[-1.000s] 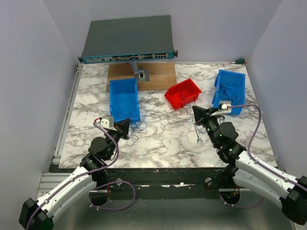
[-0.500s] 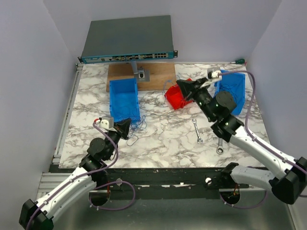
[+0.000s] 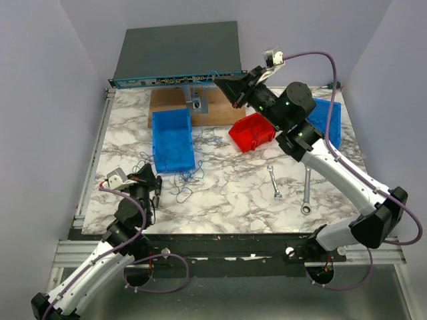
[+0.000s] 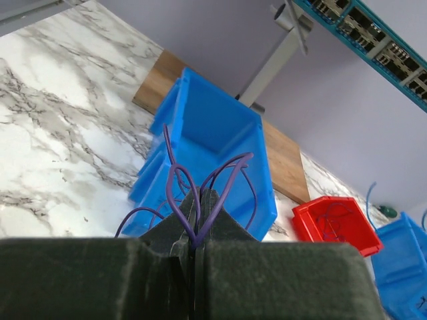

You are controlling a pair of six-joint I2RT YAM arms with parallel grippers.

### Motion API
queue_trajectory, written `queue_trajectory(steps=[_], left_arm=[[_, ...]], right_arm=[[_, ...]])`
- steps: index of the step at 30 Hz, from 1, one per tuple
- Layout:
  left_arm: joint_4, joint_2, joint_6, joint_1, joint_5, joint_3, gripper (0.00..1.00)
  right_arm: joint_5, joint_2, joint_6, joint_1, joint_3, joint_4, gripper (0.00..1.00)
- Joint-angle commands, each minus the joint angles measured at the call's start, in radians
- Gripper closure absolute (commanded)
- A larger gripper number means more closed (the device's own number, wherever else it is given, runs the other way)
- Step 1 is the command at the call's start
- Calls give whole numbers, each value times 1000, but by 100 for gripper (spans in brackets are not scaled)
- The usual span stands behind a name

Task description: Untangle the cables

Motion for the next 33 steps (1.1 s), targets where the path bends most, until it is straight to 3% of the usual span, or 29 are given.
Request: queue_trajectory(steps=[1, 14, 24, 28, 29, 32, 33], left_arm=[[-51, -16, -42, 0, -85, 0, 100], [-33, 55, -23, 0, -64, 19, 100], [-24, 40, -8, 0, -61, 12, 100], [-17, 48, -1, 0, -57, 12, 100], [-16, 51, 1, 1, -54, 14, 100], [-3, 54, 20, 1, -36, 12, 100], [3, 57, 28, 1, -25, 12, 100]], right_arm=[[-105, 82, 21, 20, 120, -32, 99], [-168, 385, 38, 77, 395, -71, 99], [-98, 525, 6, 80, 296, -28, 99], [3, 601, -64, 93, 287, -82, 99], [25, 620, -79, 97, 293, -106, 93], [42, 644, -113, 107, 309, -148, 41], [50, 637, -118, 112, 301, -151, 31]])
